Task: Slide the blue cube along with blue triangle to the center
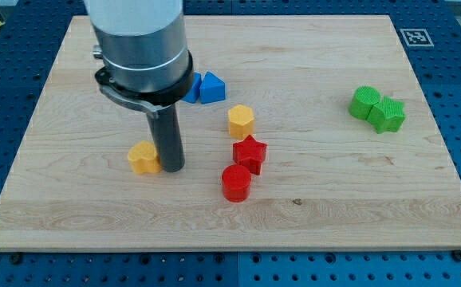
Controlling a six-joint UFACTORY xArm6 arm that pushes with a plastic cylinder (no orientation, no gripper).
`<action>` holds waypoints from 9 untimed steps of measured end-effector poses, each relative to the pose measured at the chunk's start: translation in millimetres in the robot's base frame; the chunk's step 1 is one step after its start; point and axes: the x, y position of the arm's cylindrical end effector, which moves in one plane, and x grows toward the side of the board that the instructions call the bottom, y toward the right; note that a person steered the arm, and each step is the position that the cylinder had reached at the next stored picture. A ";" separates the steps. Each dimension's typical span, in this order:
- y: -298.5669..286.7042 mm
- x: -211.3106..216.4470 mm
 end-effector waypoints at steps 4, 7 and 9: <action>-20.7 -72.1; -41.1 -152.4; -30.0 -154.6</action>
